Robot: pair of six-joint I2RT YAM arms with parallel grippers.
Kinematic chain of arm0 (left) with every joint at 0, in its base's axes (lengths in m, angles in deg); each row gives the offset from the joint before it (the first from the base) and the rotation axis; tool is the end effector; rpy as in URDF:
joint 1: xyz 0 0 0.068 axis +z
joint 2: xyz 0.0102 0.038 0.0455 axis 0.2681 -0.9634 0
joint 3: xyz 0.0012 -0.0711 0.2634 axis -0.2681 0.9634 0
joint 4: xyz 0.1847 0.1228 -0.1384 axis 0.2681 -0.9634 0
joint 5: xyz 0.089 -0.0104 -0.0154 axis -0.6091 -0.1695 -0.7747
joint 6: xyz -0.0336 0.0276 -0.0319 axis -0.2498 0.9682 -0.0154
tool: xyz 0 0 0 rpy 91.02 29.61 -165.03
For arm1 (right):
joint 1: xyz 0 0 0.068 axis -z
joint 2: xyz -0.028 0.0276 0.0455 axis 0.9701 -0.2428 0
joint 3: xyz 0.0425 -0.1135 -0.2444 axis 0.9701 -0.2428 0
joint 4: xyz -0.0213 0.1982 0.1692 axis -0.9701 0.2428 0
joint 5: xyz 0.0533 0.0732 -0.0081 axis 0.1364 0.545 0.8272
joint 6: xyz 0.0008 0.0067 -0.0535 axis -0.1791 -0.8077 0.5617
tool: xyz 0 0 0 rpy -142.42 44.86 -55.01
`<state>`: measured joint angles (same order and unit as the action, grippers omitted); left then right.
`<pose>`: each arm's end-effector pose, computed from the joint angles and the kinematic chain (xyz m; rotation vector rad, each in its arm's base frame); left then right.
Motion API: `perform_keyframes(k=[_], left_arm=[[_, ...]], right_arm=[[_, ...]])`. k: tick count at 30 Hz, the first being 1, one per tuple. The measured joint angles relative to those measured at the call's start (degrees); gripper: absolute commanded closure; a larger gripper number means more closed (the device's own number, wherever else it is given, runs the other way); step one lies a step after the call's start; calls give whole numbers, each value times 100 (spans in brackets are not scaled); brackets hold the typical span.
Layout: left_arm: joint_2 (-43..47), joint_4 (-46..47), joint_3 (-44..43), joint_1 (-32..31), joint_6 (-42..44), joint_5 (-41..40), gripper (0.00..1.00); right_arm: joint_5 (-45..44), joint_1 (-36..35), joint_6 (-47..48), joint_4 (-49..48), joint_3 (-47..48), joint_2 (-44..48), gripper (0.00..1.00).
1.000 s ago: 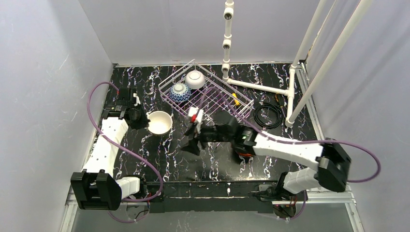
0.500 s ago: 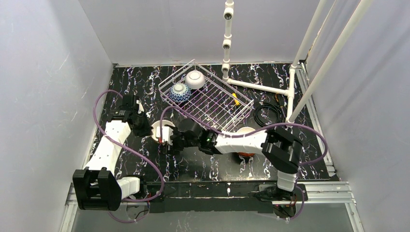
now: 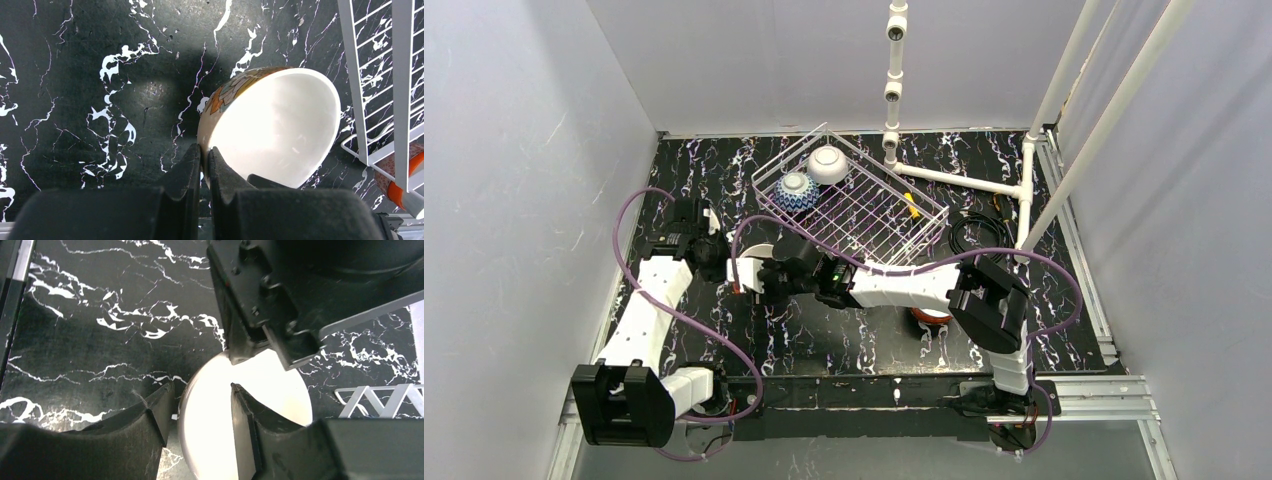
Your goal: Load the bowls into the dish rack
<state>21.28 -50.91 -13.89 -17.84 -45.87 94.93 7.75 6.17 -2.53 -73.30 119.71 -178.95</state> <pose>0.2223 -0.0128 0.2712 -0.4522 2.5129 -0.3254 0.1534 0.4325 0.2479 -1.5703 1.1846 0.6143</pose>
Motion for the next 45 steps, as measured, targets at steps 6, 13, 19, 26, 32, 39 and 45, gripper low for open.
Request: perform_keyframes(k=[6,13,19,26,32,39,45], left_arm=[[118,0,0,0,2,-9,100],[179,42,9,2,17,-26,100],[634,35,160,-9,94,-210,100],[695,39,166,-15,79,-337,90],[1036,109,166,-13,-39,-522,57],[1325,221,166,63,-125,-584,40],[1687,208,166,170,-258,-1054,12]], right_arm=[[55,9,229,358,0,-2,47],[120,55,542,588,28,-118,79],[203,68,807,728,249,-385,88],[199,61,962,708,282,-385,99],[164,122,748,195,-278,-195,99],[382,490,-85,-673,-1425,323,99],[975,732,-1237,-1998,-1720,656,99]])
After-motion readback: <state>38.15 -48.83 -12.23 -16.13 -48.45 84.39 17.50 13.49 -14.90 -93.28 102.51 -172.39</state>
